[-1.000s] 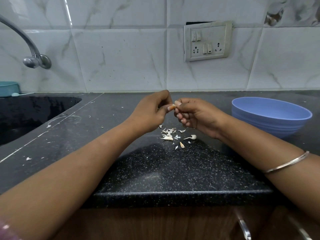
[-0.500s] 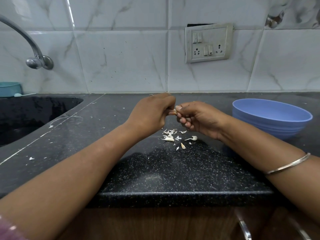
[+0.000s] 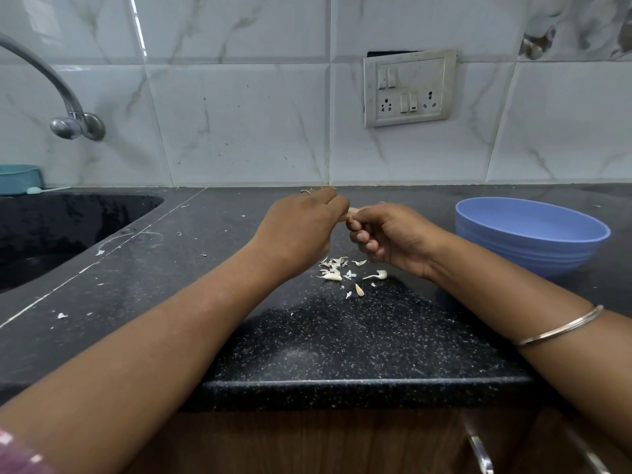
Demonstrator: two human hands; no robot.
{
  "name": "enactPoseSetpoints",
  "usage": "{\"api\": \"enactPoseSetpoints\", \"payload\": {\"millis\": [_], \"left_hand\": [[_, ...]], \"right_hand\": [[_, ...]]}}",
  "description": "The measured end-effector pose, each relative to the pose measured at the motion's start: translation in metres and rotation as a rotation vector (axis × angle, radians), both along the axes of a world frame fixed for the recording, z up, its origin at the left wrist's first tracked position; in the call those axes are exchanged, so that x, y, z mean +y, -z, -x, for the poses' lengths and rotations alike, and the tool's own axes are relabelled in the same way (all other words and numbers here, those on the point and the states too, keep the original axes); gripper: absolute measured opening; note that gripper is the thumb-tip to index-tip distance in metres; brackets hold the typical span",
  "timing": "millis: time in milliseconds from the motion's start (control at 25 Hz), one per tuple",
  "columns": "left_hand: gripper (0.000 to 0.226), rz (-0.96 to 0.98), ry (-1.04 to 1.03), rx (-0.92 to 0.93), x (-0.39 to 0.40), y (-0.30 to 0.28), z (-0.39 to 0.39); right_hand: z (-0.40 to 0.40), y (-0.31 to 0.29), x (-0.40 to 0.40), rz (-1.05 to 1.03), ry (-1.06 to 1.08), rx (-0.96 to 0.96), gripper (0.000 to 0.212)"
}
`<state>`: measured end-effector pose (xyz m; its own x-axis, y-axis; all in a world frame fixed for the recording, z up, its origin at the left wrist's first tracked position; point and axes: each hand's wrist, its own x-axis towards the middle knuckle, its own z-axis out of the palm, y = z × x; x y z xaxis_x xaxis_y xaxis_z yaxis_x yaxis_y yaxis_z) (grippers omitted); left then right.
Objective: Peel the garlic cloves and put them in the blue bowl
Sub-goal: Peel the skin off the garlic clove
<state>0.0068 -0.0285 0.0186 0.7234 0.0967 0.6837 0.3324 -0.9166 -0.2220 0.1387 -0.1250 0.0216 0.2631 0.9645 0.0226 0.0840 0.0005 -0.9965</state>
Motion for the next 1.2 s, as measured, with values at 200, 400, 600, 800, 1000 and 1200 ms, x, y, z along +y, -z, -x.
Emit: {"api": "enactPoseSetpoints", "payload": {"millis": [200, 400, 600, 800, 1000, 1200], "left_hand": [[0.015, 0.218, 0.038, -0.076, -0.003, 0.001, -0.001], [0.022, 0.420, 0.110, -0.140, -0.001, 0.000, -0.003], [0.024, 0.767, 0.194, -0.173, -0.001, -0.002, -0.006], [0.028, 1.187, 0.286, -0.198, -0.004, -0.003, -0.008], [0.027, 1.355, 0.343, -0.197, -0.002, -0.001, -0.010], [0.027, 1.320, 0.320, -0.240, 0.002, 0.001, -0.010]], "right_hand": [[0.002, 0.006, 0.003, -0.135, 0.043, -0.186, 0.028], [0.002, 0.008, 0.003, -0.230, 0.102, -0.394, 0.031], [-0.001, 0.011, 0.009, -0.288, 0.187, -0.518, 0.032], [-0.005, 0.010, 0.009, -0.274, 0.210, -0.669, 0.031], [-0.004, 0.009, 0.010, -0.278, 0.213, -0.539, 0.029], [-0.005, 0.009, 0.010, -0.321, 0.178, -0.343, 0.010]]}}
